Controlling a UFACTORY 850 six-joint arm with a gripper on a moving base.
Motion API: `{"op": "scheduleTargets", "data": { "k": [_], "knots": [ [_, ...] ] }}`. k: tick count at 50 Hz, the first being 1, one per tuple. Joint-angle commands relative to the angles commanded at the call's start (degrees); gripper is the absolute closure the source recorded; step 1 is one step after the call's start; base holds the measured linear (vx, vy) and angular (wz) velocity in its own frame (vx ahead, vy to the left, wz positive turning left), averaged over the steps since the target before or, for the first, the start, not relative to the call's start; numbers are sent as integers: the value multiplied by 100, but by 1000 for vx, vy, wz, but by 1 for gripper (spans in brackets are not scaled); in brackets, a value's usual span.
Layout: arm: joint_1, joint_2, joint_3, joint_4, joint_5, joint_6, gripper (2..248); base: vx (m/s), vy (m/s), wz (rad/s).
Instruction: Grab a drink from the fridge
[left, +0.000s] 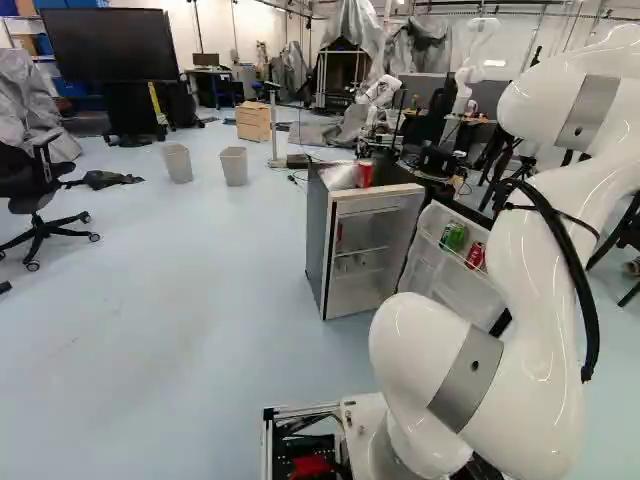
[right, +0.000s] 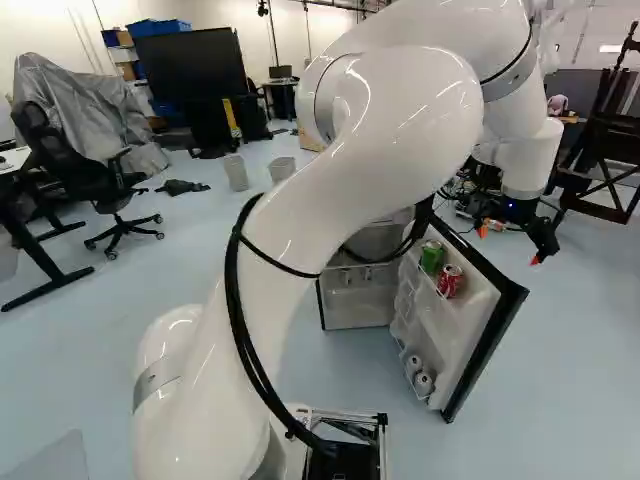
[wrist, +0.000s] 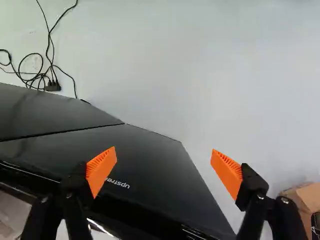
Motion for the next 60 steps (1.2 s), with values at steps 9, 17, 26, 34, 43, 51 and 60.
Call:
{"op": "scheduleTargets", "data": {
  "k": [9, 17, 26, 34, 43, 51, 60],
  "knots": [
    [0, 0, 0, 0, -274, 0, 3, 0, 0, 0],
    [0, 0, 0, 0, -511, 0, 3, 0, 0, 0],
    [0, 0, 0, 0, -699, 0, 3, 0, 0, 0],
    [0, 0, 0, 0, -732, 0, 3, 0, 0, 0],
    [0, 0, 0, 0, -734, 0, 3, 0, 0, 0],
    [0, 0, 0, 0, -734, 0, 3, 0, 0, 0],
    [-3, 4, 6, 0, -740, 0, 3, 0, 0, 0]
  ]
}}
